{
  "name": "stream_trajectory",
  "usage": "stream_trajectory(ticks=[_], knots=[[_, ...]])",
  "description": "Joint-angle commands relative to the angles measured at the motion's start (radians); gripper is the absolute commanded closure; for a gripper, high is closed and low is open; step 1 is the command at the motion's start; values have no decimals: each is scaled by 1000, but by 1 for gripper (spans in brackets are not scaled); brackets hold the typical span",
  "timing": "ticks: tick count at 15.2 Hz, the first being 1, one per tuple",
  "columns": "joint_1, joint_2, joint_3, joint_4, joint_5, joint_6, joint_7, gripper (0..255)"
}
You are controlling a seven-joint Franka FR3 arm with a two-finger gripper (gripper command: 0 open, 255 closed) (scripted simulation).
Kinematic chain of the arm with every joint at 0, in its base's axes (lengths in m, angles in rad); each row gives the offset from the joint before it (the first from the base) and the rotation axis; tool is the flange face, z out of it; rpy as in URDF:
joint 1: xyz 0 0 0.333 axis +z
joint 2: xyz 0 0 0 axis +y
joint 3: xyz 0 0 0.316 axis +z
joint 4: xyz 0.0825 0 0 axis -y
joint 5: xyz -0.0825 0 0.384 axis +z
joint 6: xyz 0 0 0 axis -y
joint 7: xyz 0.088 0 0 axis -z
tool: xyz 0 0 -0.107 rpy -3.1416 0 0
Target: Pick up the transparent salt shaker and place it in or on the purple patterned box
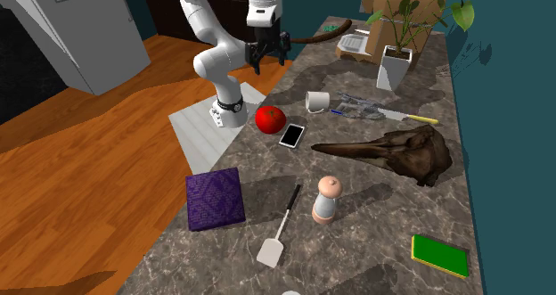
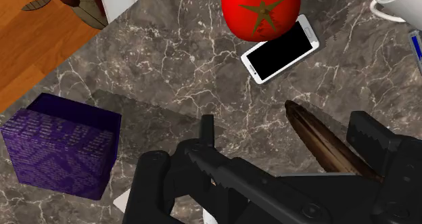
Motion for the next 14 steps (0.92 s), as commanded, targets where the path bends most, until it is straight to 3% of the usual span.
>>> stream_trajectory(ticks=[1,14], knots=[[0,0,0,0,0,0,0,0],[-5,496,-89,227,35,259,-99,0]])
